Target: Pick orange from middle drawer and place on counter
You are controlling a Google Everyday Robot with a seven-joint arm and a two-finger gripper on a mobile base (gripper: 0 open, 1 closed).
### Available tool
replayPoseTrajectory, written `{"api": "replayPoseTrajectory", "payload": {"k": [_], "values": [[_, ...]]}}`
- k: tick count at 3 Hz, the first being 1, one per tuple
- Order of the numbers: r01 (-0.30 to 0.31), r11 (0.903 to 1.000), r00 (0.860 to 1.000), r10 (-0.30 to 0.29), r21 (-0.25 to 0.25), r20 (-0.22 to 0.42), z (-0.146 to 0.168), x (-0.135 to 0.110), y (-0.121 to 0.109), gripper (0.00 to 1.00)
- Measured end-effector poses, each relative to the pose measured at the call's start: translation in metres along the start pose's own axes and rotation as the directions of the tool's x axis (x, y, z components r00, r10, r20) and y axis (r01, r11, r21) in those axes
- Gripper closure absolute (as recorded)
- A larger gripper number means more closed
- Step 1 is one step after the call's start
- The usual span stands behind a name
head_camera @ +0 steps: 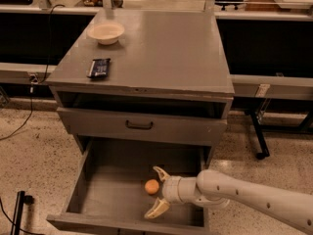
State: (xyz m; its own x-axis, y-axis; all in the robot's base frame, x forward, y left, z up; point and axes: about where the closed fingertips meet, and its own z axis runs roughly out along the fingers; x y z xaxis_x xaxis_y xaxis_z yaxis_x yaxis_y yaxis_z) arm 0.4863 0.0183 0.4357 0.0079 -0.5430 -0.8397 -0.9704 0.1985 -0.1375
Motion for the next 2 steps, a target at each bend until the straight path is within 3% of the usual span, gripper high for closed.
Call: {"api": "replayPoseTrajectory", "payload": {"k": [1,2], "values": [[-0.002,0.9996,1.0,0.002,0.026,0.0,0.016,0.005,-0.013,0.0],[-0.067,0.9967,0.998,0.067,0.046,-0.003,0.031,0.022,-0.026,0.0]]}}
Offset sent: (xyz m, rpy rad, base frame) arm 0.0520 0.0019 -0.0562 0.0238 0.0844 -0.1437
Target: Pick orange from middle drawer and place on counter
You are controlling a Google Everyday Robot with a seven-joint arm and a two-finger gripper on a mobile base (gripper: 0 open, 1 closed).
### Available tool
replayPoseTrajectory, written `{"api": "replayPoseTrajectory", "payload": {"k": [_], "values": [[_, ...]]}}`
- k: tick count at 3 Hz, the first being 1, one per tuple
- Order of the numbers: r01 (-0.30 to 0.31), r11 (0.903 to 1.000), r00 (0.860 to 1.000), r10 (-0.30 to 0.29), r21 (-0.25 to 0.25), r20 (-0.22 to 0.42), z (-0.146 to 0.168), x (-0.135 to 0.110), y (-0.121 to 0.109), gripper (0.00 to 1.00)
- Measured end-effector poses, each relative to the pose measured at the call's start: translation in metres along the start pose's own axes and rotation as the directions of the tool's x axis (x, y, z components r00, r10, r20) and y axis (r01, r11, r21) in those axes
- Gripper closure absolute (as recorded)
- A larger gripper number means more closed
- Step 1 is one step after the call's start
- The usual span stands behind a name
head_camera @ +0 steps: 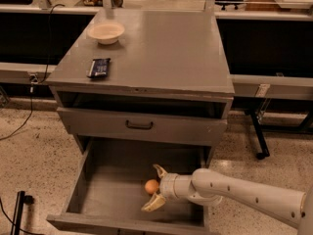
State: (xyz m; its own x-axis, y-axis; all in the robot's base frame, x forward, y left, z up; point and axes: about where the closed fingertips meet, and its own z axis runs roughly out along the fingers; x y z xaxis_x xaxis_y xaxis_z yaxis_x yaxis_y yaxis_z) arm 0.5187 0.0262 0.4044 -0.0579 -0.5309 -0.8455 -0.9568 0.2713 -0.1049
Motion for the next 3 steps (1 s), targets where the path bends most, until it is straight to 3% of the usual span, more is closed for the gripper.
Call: {"api": "replayPoseTrajectory", "payload": {"k": [1,2,3], "values": [[-0.068,0.9977,0.998,0.068,0.01,0.005,0.008,0.016,-0.009,0.0],[-0.104,0.9944,0.995,0.104,0.023,0.0,0.013,0.027,-0.015,0.16],[-0.103,0.9945,0.994,0.103,0.015,0.046,0.015,0.029,-0.018,0.41]]}}
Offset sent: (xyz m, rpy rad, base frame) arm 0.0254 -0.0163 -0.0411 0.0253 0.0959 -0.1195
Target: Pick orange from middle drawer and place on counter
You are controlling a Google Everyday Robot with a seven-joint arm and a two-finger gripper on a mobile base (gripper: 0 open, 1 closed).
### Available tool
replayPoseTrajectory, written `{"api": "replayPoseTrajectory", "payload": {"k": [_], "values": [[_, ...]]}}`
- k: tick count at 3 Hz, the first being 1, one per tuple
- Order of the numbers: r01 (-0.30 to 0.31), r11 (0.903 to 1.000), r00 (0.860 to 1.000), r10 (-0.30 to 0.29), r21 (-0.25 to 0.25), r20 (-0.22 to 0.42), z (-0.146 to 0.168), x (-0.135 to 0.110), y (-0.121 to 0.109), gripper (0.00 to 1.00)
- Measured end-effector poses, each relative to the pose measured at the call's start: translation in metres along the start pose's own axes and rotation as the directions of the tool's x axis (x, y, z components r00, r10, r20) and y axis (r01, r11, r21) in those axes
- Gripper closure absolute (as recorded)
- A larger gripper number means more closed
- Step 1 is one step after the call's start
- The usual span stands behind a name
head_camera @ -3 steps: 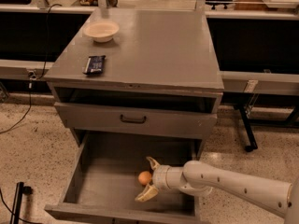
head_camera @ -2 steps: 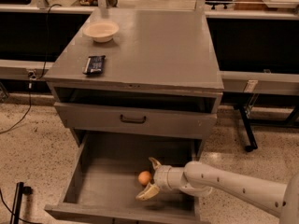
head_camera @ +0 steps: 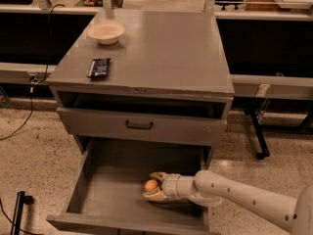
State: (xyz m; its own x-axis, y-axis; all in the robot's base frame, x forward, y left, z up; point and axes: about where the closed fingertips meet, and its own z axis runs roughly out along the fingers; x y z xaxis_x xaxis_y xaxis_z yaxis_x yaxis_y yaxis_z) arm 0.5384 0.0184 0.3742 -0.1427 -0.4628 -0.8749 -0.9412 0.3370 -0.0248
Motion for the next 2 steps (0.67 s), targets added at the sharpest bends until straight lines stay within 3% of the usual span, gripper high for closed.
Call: {"api": "replayPoseTrajectory", "payload": {"k": [1,2], "values": [[0.029,0.9991,0.999,-0.027,-0.03,0.046,0.0,-0.009,0.004,0.62],[0.097,0.994,0.992,-0.093,-0.05,0.082,-0.018,-0.033,0.015,0.85]]}}
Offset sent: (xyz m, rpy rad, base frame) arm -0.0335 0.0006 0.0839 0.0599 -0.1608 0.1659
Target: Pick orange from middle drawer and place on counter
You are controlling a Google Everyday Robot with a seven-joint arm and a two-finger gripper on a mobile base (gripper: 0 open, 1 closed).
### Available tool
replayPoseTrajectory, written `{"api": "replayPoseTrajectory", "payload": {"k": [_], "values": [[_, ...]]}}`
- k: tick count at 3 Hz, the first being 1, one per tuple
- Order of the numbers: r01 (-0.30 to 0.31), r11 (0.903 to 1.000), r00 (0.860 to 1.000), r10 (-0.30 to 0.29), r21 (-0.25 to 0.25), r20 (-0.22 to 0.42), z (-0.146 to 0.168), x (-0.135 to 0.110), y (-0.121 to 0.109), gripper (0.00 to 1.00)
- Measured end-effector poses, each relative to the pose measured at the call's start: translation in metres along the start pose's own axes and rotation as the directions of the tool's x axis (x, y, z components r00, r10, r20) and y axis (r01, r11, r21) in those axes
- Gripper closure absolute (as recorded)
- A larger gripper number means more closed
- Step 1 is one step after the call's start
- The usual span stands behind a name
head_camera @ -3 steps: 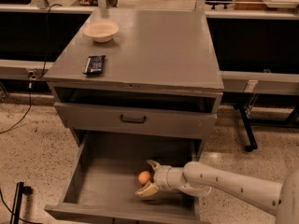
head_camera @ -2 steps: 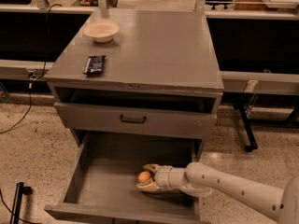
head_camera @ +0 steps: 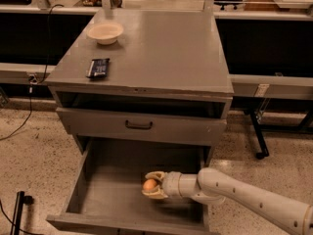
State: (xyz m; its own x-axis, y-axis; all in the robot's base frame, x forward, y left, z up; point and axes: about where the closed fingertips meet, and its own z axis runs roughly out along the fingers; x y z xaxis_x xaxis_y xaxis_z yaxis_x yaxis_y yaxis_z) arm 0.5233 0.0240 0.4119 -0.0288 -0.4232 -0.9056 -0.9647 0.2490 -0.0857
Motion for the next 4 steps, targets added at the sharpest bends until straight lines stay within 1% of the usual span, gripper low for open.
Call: {"api": "replayPoseTrajectory", "payload": {"k": [1,2,3,4], "values": [[0.103,0.9927,0.995,-0.103,-0.063,0.006,-0.039,-0.052,0.021,1.0],[0.171,0.9754,0.985,-0.168,-0.139,0.04,-0.074,-0.1,0.026,1.0],[0.233,0.9493,0.972,-0.221,-0.211,0.079,-0.109,-0.157,0.031,1.0],[0.299,0.9214,0.954,-0.287,-0.248,0.083,-0.131,-0.212,0.037,1.0]]}}
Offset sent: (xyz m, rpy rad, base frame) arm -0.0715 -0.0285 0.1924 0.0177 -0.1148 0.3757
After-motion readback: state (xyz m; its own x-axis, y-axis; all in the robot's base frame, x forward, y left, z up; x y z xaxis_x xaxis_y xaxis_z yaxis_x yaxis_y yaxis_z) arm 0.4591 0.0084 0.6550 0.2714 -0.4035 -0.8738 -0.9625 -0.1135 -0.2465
